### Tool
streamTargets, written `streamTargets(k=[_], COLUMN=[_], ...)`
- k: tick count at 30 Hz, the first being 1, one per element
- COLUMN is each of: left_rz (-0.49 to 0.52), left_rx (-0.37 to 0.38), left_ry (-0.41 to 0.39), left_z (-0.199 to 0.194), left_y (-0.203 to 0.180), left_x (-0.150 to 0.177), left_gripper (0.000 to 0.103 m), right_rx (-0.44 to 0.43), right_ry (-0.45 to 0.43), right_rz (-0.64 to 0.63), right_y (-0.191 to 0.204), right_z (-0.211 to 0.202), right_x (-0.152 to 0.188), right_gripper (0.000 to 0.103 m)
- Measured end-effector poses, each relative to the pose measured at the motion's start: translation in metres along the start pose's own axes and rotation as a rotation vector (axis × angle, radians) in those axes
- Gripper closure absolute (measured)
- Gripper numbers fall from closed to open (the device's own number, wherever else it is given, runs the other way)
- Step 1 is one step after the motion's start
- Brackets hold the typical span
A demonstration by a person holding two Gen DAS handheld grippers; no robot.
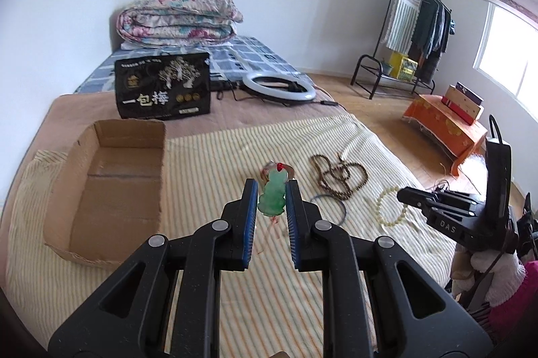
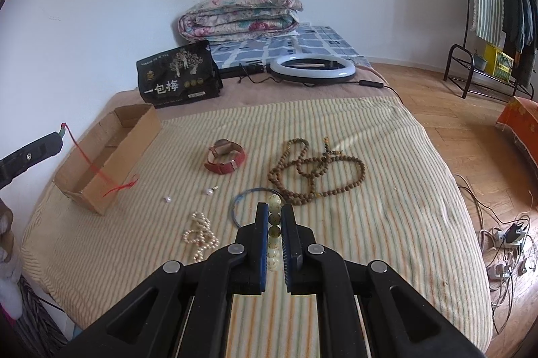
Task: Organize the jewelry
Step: 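Carry the jade pendant and cream bracelet into the cardboard box and release both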
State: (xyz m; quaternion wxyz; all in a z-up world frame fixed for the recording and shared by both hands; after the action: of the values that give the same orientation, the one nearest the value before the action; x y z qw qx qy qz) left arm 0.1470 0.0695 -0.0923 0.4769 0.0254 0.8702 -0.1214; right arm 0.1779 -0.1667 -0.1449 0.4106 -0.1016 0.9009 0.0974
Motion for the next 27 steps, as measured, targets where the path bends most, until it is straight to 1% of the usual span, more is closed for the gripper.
streamTargets(k=[9,17,21,27], left_rz=[-0.015,-0.048,-0.059,-0.082], left_rx=[-0.094,-0.197,-0.252,-0.294], left_ry=[-0.064,-0.109,-0.109,-0.092], left_z=[-0.012,-0.022,-0.022,-0.019], left_y=[0.044,0.090,0.112,0.140], left_x=[-0.024,-0.033,-0.029,-0.022], left_gripper=[0.088,0.088,0.088,0.087], right_rx=[-0.087,-0.153,-0.182,-0.252], right_ry=[-0.025,-0.046,-0.044,-0.020], right_rz=[-0.048,-0.132,-0.172,-0.192], right_y=[0.050,0.101,0.125,0.158], right_z=[0.004,0.015,0.026,0.048], right_x=[-0.024,-0.052,-0.063,-0.075], right_gripper=[0.098,0.098,0.098,0.098])
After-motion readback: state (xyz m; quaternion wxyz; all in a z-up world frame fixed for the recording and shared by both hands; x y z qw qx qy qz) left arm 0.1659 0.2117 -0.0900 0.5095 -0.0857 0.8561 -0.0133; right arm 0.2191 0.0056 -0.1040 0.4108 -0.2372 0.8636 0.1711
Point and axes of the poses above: each gripper's, at about its wrist camera, not at the fingertips, and z roughly the way its jaws point, y to its left, x to its underside, the point moved 6 cm from there along z, roughly the way its jaws point, and after that the axes turned 4 degrees about -y, right-handed, at the moved point
